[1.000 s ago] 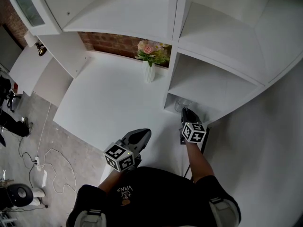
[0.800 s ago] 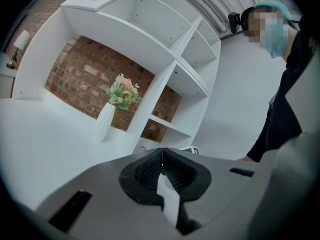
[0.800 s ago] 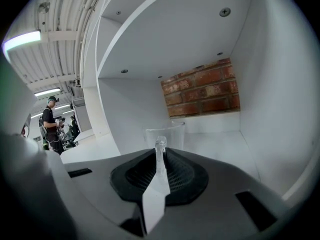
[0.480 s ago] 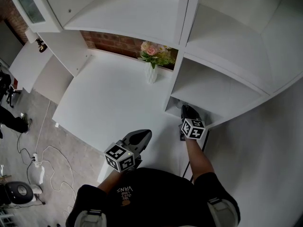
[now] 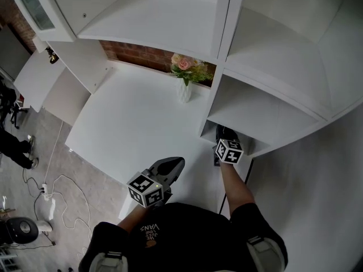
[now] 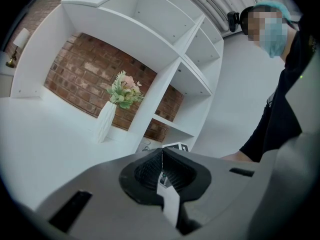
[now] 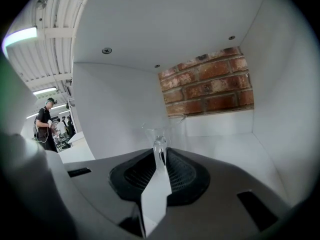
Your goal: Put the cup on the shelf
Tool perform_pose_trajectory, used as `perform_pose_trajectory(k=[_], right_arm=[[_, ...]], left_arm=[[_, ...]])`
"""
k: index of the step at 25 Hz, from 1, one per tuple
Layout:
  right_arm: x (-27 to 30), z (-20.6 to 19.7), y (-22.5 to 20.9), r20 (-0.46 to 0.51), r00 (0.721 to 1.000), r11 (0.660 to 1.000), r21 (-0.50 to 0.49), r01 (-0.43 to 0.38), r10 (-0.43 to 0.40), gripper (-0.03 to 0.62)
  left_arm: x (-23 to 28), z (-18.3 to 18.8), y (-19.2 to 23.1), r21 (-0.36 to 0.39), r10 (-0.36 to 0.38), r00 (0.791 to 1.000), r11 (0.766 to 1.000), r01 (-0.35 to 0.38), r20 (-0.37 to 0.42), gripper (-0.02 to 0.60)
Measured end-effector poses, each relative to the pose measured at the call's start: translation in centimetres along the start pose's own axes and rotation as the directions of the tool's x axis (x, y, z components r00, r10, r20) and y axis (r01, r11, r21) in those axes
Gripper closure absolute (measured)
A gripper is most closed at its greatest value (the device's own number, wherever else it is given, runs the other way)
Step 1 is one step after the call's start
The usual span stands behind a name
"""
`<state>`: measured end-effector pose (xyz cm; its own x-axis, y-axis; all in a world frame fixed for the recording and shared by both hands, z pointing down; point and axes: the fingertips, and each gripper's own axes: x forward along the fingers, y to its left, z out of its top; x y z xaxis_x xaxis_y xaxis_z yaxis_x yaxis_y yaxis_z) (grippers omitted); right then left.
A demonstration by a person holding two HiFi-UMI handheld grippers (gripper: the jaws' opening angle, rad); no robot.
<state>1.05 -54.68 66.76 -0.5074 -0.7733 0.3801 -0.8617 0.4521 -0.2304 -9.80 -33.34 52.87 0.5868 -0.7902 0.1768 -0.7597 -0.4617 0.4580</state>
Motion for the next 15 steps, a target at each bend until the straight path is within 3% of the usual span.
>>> perform_pose_trajectory(k=[9,15], right_arm=[[0.7,0.5,0.2,0.014,1.0,0.999,0.051,-0.017,0.017,0.536],[-1.4,0.2,0.4,0.016,1.0,0.997,0.077,-0.025,0.024,0.479]], left_arm=[[0.1,0.2,0.3,0.007,0.002,1.0,1.0,-0.002,-0.004,0.574],[0.1,0.5,-0.1,0.014,-0.013,1.0,1.0,0.012,0.012,0.574]])
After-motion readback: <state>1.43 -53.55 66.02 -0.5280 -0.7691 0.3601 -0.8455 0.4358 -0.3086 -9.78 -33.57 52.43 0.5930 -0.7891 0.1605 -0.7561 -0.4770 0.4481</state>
